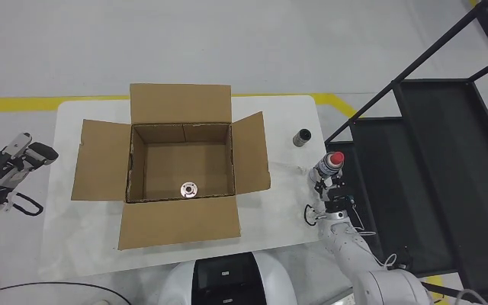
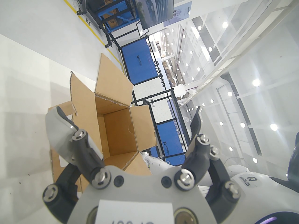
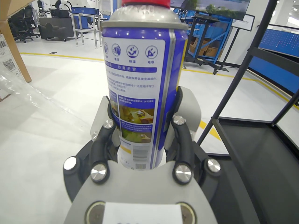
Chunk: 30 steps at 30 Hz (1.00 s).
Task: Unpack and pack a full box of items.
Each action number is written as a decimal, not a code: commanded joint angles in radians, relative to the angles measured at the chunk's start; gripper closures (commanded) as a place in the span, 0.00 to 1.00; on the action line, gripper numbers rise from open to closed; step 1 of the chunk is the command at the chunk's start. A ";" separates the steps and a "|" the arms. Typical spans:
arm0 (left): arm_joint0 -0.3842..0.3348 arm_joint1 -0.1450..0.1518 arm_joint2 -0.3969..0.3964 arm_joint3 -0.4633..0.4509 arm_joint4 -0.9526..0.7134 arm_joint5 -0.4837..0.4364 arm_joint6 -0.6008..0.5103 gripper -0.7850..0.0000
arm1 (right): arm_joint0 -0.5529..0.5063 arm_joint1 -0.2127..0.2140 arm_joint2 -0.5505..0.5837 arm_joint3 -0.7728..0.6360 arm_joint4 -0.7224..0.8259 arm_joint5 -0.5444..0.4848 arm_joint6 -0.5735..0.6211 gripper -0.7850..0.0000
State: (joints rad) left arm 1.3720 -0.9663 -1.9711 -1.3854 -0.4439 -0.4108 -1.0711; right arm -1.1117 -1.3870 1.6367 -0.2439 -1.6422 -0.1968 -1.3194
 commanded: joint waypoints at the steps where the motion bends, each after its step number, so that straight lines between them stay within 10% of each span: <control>1: 0.000 0.000 0.000 0.000 0.000 0.000 0.000 0.00 | 0.002 -0.002 -0.004 0.004 0.011 0.006 0.010 1.00; 10: 0.000 0.000 0.000 0.000 0.000 0.000 0.000 0.00 | 0.003 -0.010 -0.027 0.012 0.044 0.010 0.038 1.00; 13: 0.000 0.000 0.000 0.000 0.000 0.000 0.000 0.00 | 0.002 -0.011 -0.036 0.013 0.047 0.013 0.046 0.41; 14: 0.000 0.000 0.000 0.000 0.000 0.000 0.000 0.00 | 0.001 -0.012 -0.038 0.012 0.049 0.014 0.045 0.00; 30: 0.000 0.000 0.000 0.000 0.000 0.000 0.000 0.00 | -0.027 0.002 -0.072 -0.032 0.063 -0.028 -0.002 0.00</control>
State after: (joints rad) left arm 1.3720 -0.9663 -1.9711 -1.3854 -0.4439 -0.4108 -1.0711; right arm -1.1347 -1.3891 1.5677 -0.2689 -1.5706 -0.2239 -1.3124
